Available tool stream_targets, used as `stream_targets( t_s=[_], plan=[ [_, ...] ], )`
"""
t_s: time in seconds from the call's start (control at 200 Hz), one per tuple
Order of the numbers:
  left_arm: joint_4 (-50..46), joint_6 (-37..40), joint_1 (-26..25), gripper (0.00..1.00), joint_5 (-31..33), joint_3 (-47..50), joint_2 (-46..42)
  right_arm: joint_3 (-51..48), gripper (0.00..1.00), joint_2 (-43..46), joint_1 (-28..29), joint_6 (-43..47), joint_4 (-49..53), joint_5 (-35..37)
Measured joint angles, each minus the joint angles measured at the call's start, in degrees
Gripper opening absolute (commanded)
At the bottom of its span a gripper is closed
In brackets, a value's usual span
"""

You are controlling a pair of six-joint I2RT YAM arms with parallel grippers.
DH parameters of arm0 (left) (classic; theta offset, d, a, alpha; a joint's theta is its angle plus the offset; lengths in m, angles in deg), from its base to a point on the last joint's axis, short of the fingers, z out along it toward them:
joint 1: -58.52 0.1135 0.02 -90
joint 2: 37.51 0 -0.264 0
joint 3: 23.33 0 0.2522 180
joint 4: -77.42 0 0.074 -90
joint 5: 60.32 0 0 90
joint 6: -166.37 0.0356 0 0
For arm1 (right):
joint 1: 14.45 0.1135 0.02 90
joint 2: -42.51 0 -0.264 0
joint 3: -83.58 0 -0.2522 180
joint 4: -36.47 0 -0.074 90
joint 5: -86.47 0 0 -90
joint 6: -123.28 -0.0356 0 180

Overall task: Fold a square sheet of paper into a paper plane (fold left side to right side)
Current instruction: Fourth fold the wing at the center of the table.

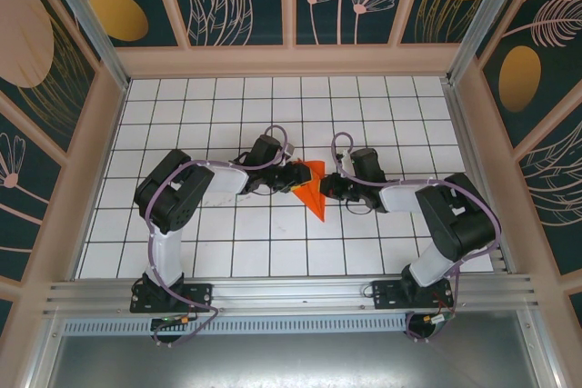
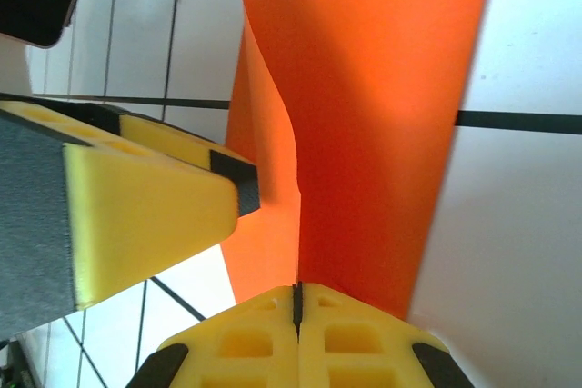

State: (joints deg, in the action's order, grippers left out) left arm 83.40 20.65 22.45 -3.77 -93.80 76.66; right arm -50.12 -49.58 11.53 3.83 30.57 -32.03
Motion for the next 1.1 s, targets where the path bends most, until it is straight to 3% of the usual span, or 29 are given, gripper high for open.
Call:
stream_targets(
  t_s=[1.101],
  plan=[
    [-0.04,0.15,-0.02,0.43,0.04,0.0,0.0,2.25,0.01,-2.86,0.55,2.34,3.65,4.42]
  ],
)
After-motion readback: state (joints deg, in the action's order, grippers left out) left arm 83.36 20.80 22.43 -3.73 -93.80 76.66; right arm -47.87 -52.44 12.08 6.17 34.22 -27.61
